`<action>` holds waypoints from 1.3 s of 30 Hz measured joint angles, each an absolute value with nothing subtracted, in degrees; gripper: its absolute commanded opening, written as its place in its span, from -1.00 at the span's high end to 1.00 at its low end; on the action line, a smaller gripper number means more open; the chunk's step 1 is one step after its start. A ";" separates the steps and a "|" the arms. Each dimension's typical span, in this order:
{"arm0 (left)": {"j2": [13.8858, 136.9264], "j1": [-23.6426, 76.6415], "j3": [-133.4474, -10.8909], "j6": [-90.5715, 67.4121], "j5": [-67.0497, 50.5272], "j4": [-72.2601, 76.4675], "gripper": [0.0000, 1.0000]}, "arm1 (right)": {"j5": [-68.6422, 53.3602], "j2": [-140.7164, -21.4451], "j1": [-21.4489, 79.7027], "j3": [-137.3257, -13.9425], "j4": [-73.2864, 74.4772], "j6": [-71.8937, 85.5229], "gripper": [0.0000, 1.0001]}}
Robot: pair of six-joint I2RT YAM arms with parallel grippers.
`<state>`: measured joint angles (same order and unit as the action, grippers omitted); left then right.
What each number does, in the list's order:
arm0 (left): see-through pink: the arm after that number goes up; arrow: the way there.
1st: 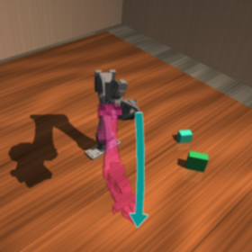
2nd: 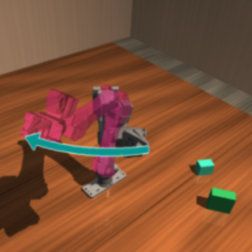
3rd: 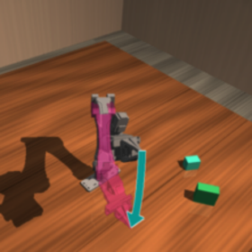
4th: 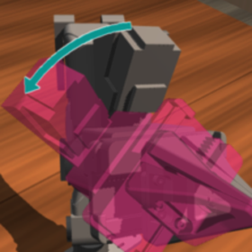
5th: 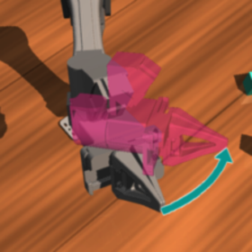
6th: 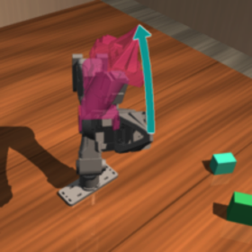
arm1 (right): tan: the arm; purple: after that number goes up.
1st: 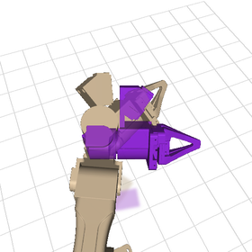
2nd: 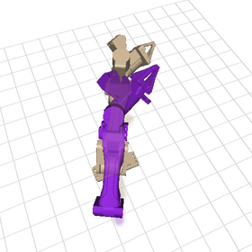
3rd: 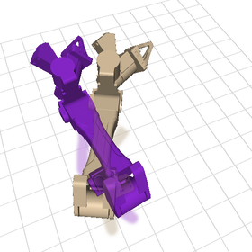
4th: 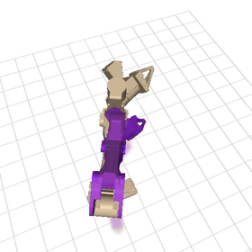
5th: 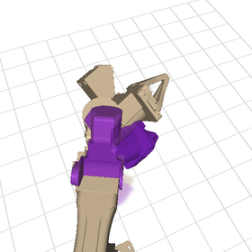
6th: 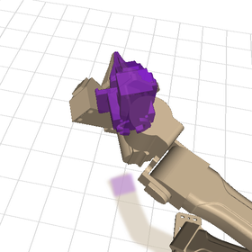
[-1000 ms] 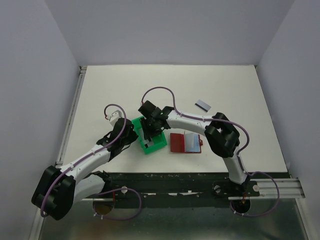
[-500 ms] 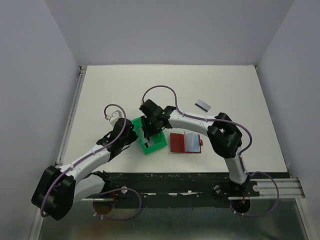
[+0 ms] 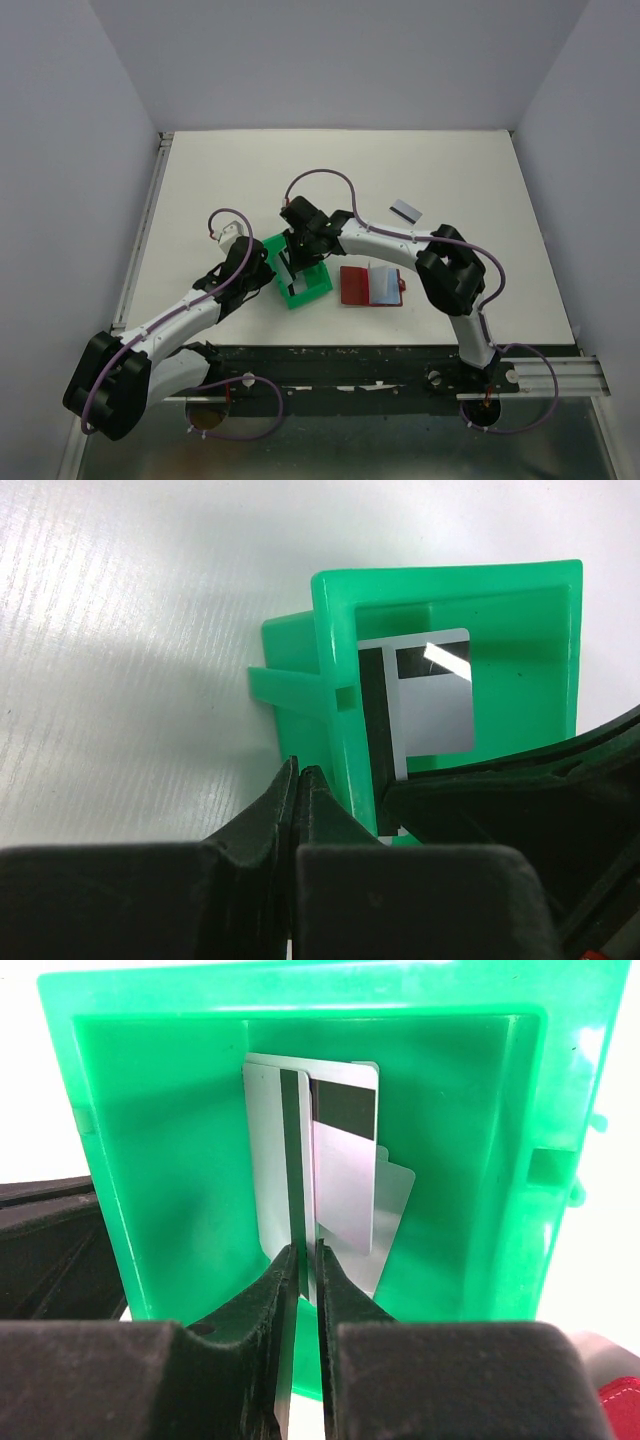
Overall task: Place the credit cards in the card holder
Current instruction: Pick up the credit card from the storage box.
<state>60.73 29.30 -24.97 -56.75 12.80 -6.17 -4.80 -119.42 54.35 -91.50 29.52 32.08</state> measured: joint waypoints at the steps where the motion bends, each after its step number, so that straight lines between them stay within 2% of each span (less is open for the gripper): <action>1: 60.73 29.30 -24.97 -56.75 12.80 -6.17 0.93 | -4.95 -119.42 54.30 -91.48 29.43 32.08 0.57; 4: 60.73 29.30 -24.99 -56.73 12.80 -6.22 0.93 | -5.50 -119.42 54.19 -91.48 29.19 32.08 0.61; 8: 60.73 29.28 -24.99 -56.66 12.82 -6.35 0.93 | -5.87 -119.35 54.08 -91.48 28.91 32.05 0.99; 28: 60.93 29.26 -24.99 -56.60 12.80 -6.24 0.98 | -6.31 -113.30 53.87 -83.00 23.57 33.36 0.99; 39: 57.28 29.10 -26.85 -53.93 13.30 -8.36 0.57 | -3.84 -109.23 53.12 -81.43 23.59 29.91 0.99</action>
<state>57.28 29.10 -26.85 -53.93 13.30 -8.36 -3.84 -109.23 53.12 -81.43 23.59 29.91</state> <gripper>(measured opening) 0.166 0.007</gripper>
